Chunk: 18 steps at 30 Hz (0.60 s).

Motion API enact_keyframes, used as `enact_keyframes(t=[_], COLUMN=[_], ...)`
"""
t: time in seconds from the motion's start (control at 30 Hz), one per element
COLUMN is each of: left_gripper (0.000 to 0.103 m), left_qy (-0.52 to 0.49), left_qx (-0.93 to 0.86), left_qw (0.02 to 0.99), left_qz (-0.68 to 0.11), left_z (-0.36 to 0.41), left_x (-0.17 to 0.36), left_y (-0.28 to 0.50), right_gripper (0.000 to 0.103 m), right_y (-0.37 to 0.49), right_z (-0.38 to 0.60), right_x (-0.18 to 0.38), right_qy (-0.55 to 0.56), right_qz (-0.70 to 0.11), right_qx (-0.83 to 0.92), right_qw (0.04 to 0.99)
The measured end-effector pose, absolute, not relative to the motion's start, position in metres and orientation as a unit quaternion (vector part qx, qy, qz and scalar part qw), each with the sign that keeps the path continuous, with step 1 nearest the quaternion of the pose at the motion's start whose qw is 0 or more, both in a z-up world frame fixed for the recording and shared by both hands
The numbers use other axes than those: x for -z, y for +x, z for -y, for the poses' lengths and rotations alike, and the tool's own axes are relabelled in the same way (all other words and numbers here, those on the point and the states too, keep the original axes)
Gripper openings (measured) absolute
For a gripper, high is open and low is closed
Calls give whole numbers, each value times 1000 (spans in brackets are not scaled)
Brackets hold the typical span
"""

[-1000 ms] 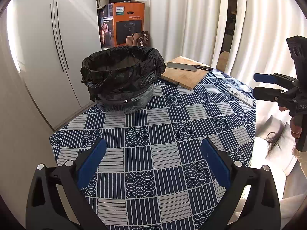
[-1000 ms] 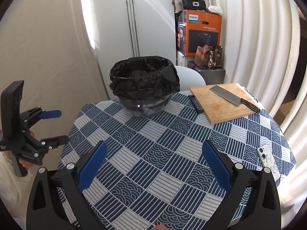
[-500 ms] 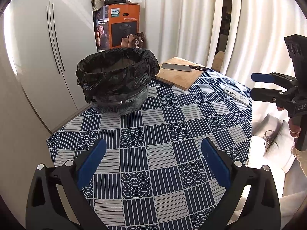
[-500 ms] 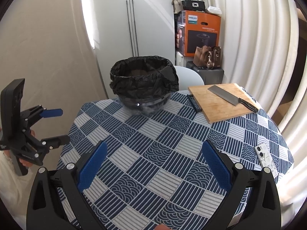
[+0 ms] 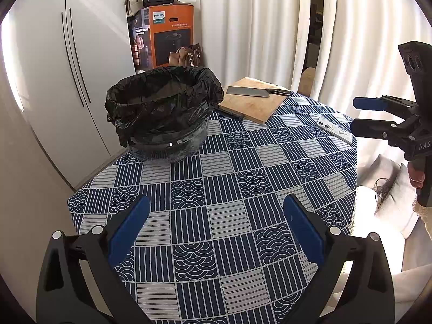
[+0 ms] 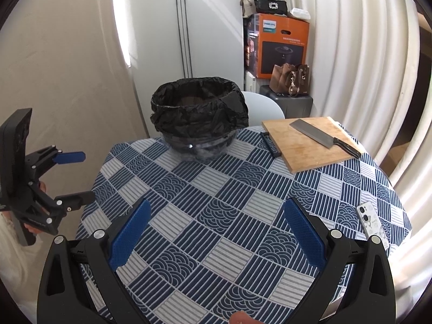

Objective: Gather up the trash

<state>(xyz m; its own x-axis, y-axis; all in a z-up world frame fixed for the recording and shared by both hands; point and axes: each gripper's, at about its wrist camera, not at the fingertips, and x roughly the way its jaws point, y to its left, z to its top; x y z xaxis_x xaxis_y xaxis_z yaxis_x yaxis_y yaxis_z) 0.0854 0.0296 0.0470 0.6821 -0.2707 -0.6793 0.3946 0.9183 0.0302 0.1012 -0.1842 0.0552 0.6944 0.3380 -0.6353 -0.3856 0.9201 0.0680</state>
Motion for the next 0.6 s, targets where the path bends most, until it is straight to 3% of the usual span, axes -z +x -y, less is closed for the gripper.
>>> enact_keyframes(t=[0.6], left_gripper=[97], left_qy=[68], left_qx=[180], left_qw=[917], left_qz=[-349], left_z=[-31], left_x=[-54], left_y=[86], right_gripper=[95], right_y=[103], right_z=[188], right_x=[-54], right_qy=[-36], right_qz=[-335], right_qx=[-192], right_qw=[922])
